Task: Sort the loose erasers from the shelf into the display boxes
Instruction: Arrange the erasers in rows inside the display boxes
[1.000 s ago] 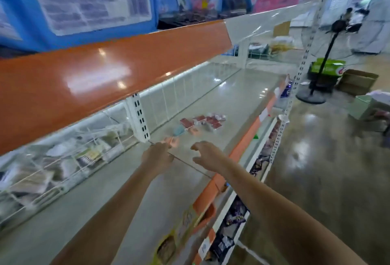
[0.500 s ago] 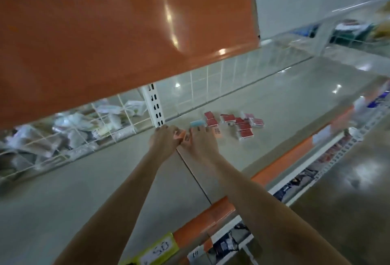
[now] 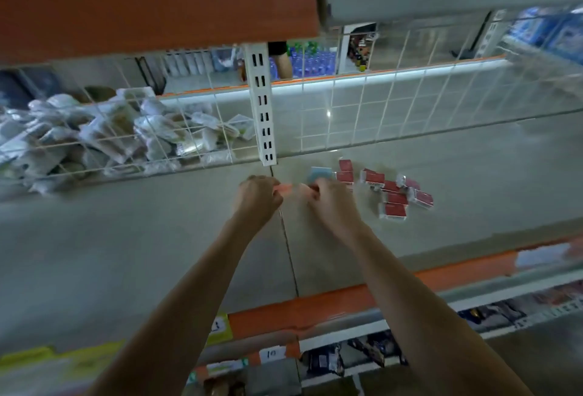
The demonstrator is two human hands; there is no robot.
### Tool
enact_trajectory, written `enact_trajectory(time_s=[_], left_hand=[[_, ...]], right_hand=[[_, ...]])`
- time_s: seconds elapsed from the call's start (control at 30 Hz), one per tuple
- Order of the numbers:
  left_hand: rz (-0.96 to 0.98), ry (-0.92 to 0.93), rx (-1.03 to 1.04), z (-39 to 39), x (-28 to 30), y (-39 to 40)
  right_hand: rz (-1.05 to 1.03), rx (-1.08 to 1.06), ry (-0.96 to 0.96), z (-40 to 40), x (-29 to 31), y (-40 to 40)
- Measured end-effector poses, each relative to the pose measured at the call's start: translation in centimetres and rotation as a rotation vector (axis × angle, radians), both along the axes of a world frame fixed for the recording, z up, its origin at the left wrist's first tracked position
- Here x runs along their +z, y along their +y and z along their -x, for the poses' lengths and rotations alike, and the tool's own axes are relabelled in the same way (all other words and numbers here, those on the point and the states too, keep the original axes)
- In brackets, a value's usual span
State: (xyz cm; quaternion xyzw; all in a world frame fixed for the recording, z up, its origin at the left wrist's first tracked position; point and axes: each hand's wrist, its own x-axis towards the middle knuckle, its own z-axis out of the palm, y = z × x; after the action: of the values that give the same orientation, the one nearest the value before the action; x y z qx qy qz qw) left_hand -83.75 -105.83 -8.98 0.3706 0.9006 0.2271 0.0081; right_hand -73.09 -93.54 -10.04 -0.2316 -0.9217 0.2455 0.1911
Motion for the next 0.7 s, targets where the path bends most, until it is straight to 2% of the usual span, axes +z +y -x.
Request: enact_trajectory(time_s=[0.13, 0.27, 0.37, 0.5, 0.7], left_hand=[[-0.072, -0.119, 0.032, -0.5, 0.4, -3.4], [-0.275, -0.351, 0.110, -0.8, 1.7, -8.7], [-0.419, -0.458, 0.206, -1.2, 3.1, -13.4], [-0.573, -0.506, 0.300, -2.3, 4.9, -19.9], [-0.659, -0.473, 0.452, -3.4, 6.3, -33.7]], right_hand=[[0.191, 0.061, 0.014, -0.5, 0.7, -0.5], [0.545, 0.160, 0.027, -0.3, 2.2, -2.9], [0.790, 0.240, 0.039, 0.2, 3.6, -6.4], [1.032, 0.314, 0.100, 1.4, 4.9, -12.4], [1.140, 0.485, 0.080, 3.7, 6.7, -25.7]])
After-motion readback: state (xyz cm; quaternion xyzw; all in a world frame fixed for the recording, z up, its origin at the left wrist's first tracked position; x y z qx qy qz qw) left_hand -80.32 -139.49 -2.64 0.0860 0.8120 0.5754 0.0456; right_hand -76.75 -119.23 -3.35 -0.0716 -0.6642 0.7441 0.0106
